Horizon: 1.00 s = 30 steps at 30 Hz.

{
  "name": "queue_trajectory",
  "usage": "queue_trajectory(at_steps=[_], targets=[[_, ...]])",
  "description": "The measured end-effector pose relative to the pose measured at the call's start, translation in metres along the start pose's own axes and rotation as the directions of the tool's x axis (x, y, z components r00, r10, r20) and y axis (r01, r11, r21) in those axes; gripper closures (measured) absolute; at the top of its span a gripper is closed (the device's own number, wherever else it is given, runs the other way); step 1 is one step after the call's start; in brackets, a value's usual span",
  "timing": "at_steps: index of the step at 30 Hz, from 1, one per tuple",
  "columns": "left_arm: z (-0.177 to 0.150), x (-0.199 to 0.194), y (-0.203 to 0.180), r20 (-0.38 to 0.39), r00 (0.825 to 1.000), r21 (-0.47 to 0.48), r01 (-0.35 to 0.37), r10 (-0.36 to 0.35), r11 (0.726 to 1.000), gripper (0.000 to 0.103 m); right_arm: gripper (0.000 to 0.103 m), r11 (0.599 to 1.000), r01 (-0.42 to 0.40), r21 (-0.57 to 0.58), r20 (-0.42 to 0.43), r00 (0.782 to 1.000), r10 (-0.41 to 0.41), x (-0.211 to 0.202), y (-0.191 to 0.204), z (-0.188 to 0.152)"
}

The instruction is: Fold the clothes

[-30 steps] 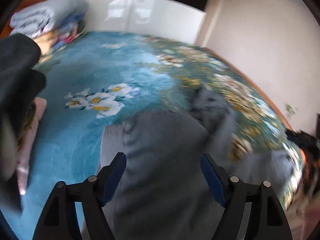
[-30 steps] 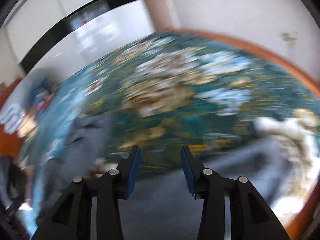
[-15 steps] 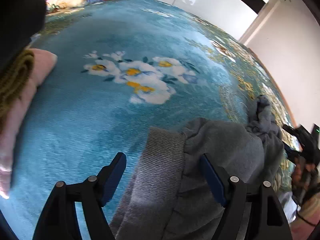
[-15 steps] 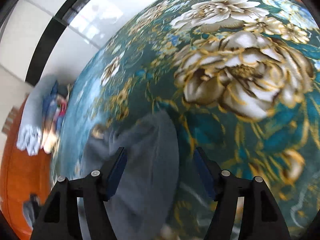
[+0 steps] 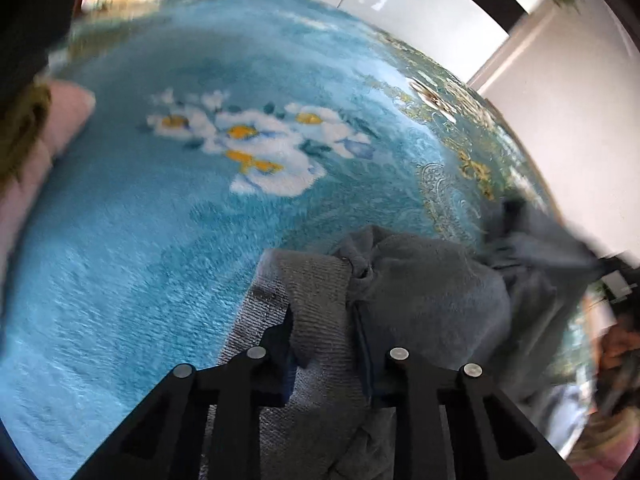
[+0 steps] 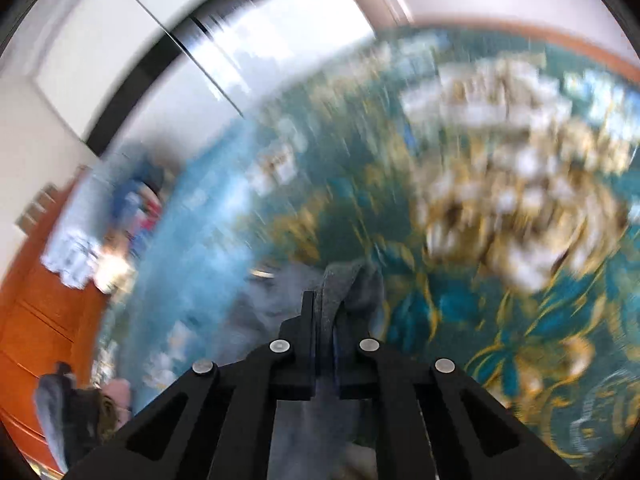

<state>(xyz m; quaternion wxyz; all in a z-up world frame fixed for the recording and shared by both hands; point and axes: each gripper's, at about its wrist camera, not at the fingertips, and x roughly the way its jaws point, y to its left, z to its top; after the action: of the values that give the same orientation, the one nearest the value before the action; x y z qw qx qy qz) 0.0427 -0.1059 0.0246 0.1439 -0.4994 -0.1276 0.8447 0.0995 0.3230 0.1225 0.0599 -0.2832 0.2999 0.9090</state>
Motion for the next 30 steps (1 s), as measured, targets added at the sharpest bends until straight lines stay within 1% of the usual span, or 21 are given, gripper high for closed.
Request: queue_trajectory(at_steps=[1, 2, 3, 5, 7, 8, 9, 11, 12, 14, 15, 16, 18, 19, 20, 22, 24, 25, 27, 29, 30], targets=[[-0.003, -0.004, -0.004, 0.015, 1.000, 0.029, -0.018, 0.017, 0.999, 0.077, 0.098, 0.999, 0.016, -0.040, 0.079, 0.997, -0.013, -0.026, 0.007, 0.000], [-0.005, -0.006, -0.006, 0.021, 0.999, 0.048, -0.032, 0.031, 0.998, 0.077, 0.098, 0.996, 0.041, -0.083, 0.162, 0.986, -0.027, -0.053, 0.014, -0.001], [-0.008, -0.008, -0.006, 0.021, 0.999, 0.052, -0.039, 0.038, 0.998, 0.077, 0.098, 0.986, 0.060, -0.153, 0.241, 0.970, -0.022, -0.083, 0.023, -0.009], [-0.011, -0.011, -0.001, 0.023, 0.999, 0.043, -0.041, 0.040, 0.998, 0.077, 0.098, 0.968, 0.079, -0.237, 0.256, 0.966, -0.016, -0.111, 0.027, -0.033], [-0.014, -0.012, 0.006, 0.022, 0.999, 0.031, -0.048, 0.047, 0.998, 0.077, 0.097, 0.957, 0.119, -0.265, 0.172, 0.982, -0.074, -0.115, 0.014, -0.061], [-0.016, -0.013, 0.009, 0.021, 0.999, 0.023, -0.048, 0.047, 0.999, 0.077, 0.097, 0.955, 0.141, -0.259, 0.099, 0.988, -0.119, -0.107, 0.002, -0.076], [-0.018, -0.014, 0.010, 0.021, 0.999, 0.023, -0.051, 0.050, 0.998, 0.077, 0.097, 0.954, 0.164, -0.251, 0.019, 0.986, -0.165, -0.098, -0.010, -0.091], [-0.023, -0.016, 0.010, 0.029, 0.997, 0.041, -0.069, 0.068, 0.997, 0.077, 0.095, 0.964, 0.137, -0.229, -0.102, 0.981, -0.164, -0.087, -0.028, -0.114], [-0.026, -0.016, 0.008, 0.035, 0.996, 0.057, -0.080, 0.078, 0.995, 0.077, 0.094, 0.965, 0.127, -0.228, -0.125, 0.979, -0.158, -0.088, -0.032, -0.122], [-0.030, -0.015, 0.007, 0.037, 0.995, 0.075, -0.095, 0.093, 0.993, 0.077, 0.093, 0.967, 0.108, -0.230, -0.158, 0.976, -0.147, -0.093, -0.038, -0.137], [-0.031, -0.015, 0.008, 0.037, 0.995, 0.077, -0.096, 0.094, 0.992, 0.077, 0.085, 0.973, 0.086, -0.213, -0.165, 0.979, -0.123, -0.099, -0.042, -0.141], [-0.032, -0.014, 0.009, 0.036, 0.995, 0.075, -0.093, 0.090, 0.993, 0.077, 0.071, 0.979, 0.064, -0.193, -0.165, 0.982, -0.097, -0.105, -0.046, -0.139], [-0.034, -0.014, 0.011, 0.038, 0.996, 0.072, -0.086, 0.084, 0.994, 0.077, 0.056, 0.990, 0.011, -0.138, -0.131, 0.991, -0.030, -0.122, -0.057, -0.136], [-0.035, -0.014, 0.011, 0.040, 0.996, 0.074, -0.086, 0.083, 0.994, 0.077, 0.054, 0.993, 0.004, -0.119, -0.104, 0.994, -0.016, -0.128, -0.062, -0.131], [-0.035, -0.014, 0.011, 0.040, 0.996, 0.077, -0.088, 0.085, 0.993, 0.077, 0.054, 0.996, 0.019, -0.092, -0.065, 0.998, -0.025, -0.136, -0.071, -0.123], [-0.036, -0.013, 0.009, 0.042, 0.995, 0.078, -0.096, 0.093, 0.992, 0.077, 0.054, 0.997, 0.080, -0.015, -0.020, 0.997, -0.080, -0.136, -0.087, -0.106], [-0.036, -0.013, 0.008, 0.044, 0.994, 0.080, -0.105, 0.101, 0.991, 0.076, 0.054, 0.990, 0.105, 0.092, -0.043, 0.994, -0.102, -0.120, -0.111, -0.087], [-0.037, -0.012, 0.007, 0.044, 0.994, 0.081, -0.108, 0.105, 0.991, 0.076, 0.054, 0.985, 0.105, 0.136, -0.066, 0.993, -0.096, -0.110, -0.119, -0.082], [-0.036, -0.013, 0.007, 0.039, 0.994, 0.081, -0.107, 0.104, 0.991, 0.076, 0.054, 0.969, 0.082, 0.233, -0.146, 0.988, -0.049, -0.076, -0.138, -0.074], [-0.034, -0.013, 0.009, 0.031, 0.995, 0.073, -0.097, 0.095, 0.993, 0.075, 0.054, 0.947, 0.083, 0.309, -0.200, 0.979, -0.020, -0.050, -0.150, -0.073], [-0.034, -0.013, 0.010, 0.030, 0.995, 0.071, -0.095, 0.093, 0.993, 0.075, 0.054, 0.940, 0.088, 0.331, -0.213, 0.977, -0.017, -0.040, -0.152, -0.073]])
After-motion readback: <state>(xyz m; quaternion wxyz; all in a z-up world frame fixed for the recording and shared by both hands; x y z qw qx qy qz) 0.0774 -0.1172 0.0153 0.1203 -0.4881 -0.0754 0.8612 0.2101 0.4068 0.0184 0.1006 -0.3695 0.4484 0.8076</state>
